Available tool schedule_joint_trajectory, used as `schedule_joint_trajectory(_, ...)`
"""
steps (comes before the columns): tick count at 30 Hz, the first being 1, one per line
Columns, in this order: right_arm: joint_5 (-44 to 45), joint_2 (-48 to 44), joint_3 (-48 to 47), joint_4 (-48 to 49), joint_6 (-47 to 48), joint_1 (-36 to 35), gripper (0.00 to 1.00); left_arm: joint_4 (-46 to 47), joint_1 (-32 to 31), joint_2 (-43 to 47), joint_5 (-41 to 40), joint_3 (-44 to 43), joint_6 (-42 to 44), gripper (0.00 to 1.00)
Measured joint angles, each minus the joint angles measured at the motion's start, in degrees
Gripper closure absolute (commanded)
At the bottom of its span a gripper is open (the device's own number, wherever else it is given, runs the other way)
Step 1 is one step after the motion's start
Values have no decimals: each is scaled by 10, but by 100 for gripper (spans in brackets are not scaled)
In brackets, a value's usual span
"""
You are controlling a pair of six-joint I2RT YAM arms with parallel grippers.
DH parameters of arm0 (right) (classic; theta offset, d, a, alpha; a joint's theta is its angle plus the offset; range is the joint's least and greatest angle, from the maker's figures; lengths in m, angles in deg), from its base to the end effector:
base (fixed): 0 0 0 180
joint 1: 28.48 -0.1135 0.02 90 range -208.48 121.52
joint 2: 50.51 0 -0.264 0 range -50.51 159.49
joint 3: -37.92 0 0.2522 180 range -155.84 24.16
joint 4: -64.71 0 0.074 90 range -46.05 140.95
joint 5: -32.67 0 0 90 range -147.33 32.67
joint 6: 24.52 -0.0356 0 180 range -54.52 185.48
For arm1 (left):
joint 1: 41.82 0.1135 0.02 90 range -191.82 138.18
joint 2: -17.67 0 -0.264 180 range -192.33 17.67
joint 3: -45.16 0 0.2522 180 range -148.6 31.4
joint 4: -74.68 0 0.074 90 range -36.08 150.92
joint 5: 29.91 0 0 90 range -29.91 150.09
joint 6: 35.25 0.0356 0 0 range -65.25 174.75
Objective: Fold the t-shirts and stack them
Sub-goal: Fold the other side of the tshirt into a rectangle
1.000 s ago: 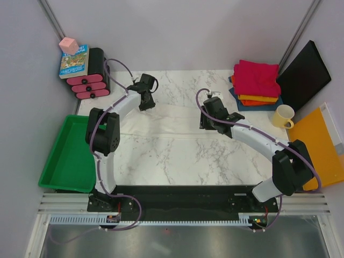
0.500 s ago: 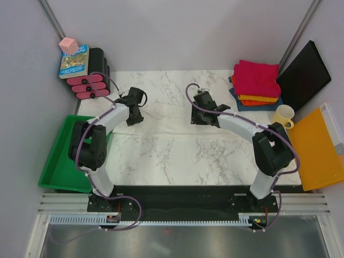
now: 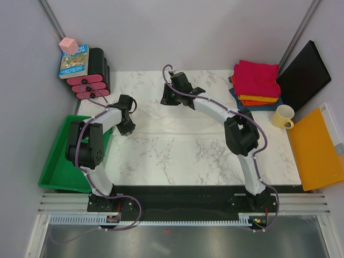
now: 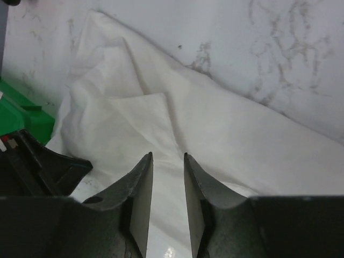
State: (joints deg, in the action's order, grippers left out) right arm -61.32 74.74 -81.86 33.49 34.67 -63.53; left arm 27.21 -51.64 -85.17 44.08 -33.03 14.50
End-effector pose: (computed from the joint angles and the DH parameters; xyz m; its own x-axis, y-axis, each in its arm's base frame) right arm 0.4171 0.2956 0.2396 -0.7369 0.1072 -0.6674 -0.2807 0.8496 0.4464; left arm 0.3378 -0.0485 0.1627 -0.7677 -0.4974 -0.4039 -0.5445 0.8388 0.0020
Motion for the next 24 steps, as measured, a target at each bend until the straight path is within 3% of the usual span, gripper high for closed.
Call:
schedule_joint_trajectory(13,-98,151,-127,-1,-19,-86,70,14,0,5,1,11,-6,67)
schedule_joint_trajectory(24,-105,192,-162,8,-46,-72,70,37,0,20,0,33,-7,67)
